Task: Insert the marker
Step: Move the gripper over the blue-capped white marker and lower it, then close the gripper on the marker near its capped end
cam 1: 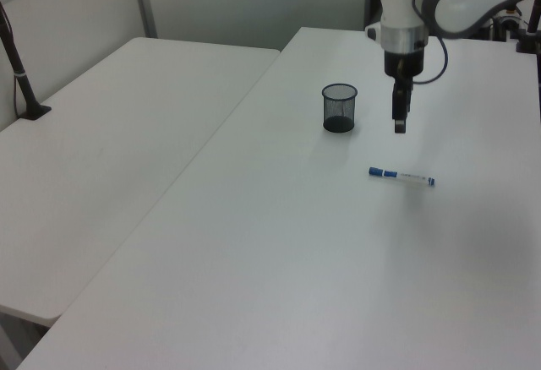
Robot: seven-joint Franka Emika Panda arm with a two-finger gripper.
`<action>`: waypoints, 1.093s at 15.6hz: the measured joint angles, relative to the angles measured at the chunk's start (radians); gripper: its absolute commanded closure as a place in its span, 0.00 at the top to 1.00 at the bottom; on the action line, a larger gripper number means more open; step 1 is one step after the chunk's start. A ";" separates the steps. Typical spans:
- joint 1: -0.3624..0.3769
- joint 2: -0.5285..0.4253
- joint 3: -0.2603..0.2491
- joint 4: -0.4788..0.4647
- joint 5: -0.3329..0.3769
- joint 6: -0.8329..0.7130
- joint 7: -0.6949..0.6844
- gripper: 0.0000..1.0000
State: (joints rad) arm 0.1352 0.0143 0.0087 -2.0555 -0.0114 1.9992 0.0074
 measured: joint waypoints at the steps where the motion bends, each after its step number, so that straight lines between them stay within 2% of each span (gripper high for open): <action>1: 0.000 0.010 0.000 -0.012 0.000 0.016 0.000 0.92; 9: 0.000 0.154 0.000 -0.016 -0.019 0.146 0.020 0.86; 17: 0.000 0.257 0.004 0.036 -0.060 0.178 0.061 0.60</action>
State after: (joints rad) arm 0.1353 0.2710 0.0127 -2.0197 -0.0710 2.1776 0.0683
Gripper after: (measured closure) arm 0.295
